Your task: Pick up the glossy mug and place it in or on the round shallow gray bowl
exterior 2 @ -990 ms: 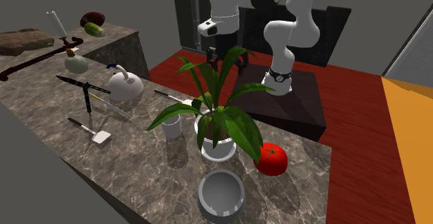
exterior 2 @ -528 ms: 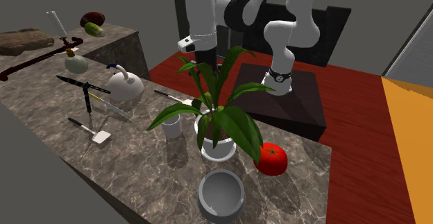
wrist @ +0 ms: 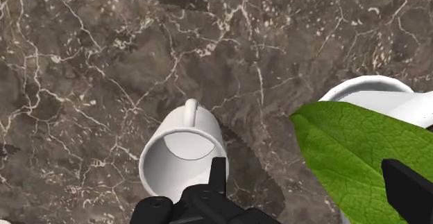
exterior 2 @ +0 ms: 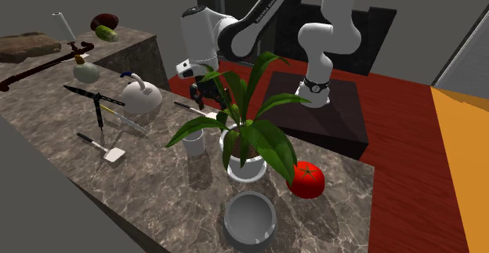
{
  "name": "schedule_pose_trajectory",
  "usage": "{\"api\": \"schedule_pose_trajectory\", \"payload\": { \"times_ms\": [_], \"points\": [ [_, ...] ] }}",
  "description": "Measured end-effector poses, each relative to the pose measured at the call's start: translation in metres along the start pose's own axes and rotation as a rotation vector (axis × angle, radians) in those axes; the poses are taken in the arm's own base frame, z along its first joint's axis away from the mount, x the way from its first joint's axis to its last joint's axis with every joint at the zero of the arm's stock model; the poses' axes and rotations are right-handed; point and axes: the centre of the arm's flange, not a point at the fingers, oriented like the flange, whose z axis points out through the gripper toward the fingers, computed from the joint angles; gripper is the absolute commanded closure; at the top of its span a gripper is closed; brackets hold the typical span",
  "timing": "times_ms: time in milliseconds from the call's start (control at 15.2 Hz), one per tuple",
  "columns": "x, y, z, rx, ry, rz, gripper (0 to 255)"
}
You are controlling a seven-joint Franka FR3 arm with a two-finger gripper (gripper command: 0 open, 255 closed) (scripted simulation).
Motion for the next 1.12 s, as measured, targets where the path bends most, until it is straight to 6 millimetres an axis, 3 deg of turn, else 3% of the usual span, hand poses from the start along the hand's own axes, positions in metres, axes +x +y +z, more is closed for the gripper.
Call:
{"api": "schedule_pose_trajectory", "payload": {
  "times_ms": [726,1122],
  "points": [
    [0.04,0.112,0.079,-0.019,-0.003,-0.004,0],
    [0.046,0.122,0.11,-0.019,-0.003,-0.005,0]
  ]
}}
